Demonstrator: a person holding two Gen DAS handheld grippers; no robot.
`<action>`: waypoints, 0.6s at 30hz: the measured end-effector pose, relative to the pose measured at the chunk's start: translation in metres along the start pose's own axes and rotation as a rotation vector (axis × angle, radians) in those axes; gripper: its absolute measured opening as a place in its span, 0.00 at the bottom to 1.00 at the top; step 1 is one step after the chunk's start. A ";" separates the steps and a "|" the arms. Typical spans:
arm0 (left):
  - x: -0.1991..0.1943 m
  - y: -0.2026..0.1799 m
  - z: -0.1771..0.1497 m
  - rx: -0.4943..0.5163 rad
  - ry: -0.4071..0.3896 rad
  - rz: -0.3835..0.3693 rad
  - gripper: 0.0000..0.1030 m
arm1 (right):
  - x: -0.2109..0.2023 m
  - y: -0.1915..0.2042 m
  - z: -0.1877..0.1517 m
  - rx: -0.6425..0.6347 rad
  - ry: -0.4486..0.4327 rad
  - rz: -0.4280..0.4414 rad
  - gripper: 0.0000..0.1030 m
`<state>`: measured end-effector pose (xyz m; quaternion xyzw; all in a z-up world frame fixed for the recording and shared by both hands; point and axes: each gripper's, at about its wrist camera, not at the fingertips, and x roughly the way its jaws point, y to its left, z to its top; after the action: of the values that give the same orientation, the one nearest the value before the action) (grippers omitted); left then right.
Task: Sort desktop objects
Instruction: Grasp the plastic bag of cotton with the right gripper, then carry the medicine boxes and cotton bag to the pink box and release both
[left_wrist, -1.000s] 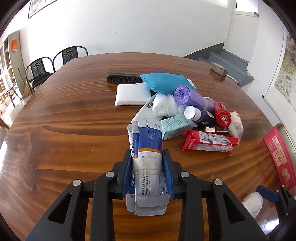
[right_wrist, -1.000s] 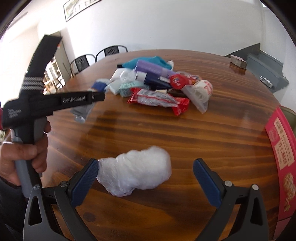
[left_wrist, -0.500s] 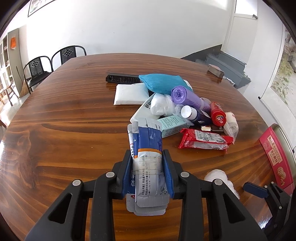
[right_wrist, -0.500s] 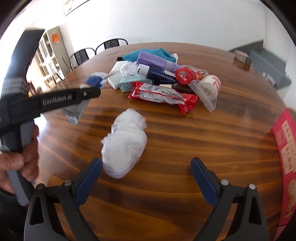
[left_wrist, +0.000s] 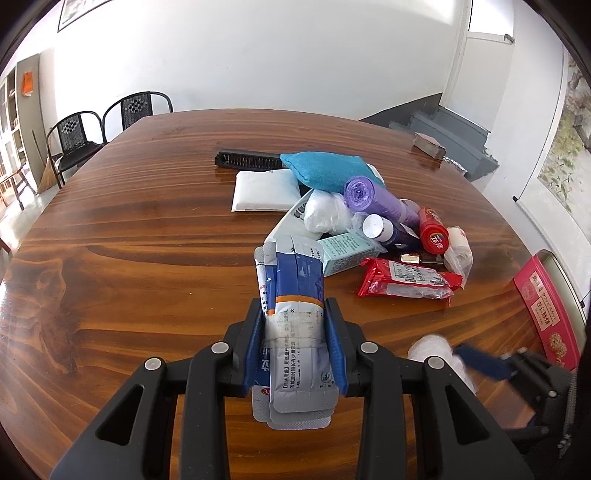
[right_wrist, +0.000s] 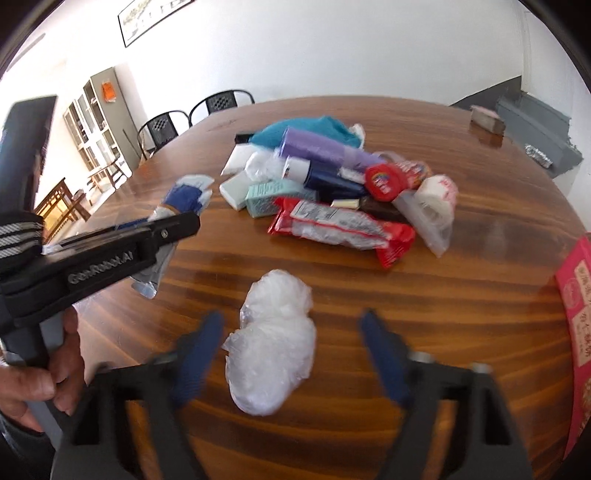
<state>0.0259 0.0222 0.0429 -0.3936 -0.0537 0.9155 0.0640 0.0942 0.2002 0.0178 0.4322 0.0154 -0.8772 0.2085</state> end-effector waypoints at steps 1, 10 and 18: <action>0.000 0.001 0.000 -0.001 0.001 0.000 0.34 | 0.002 0.000 -0.001 -0.002 -0.003 -0.005 0.47; 0.001 -0.004 -0.002 0.018 0.004 -0.001 0.34 | -0.019 -0.011 -0.012 0.037 -0.049 -0.006 0.44; -0.002 -0.035 -0.002 0.071 -0.002 -0.028 0.34 | -0.056 -0.040 -0.020 0.105 -0.141 -0.050 0.44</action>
<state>0.0317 0.0563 0.0485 -0.3892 -0.0265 0.9163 0.0907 0.1245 0.2603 0.0422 0.3792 -0.0343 -0.9100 0.1642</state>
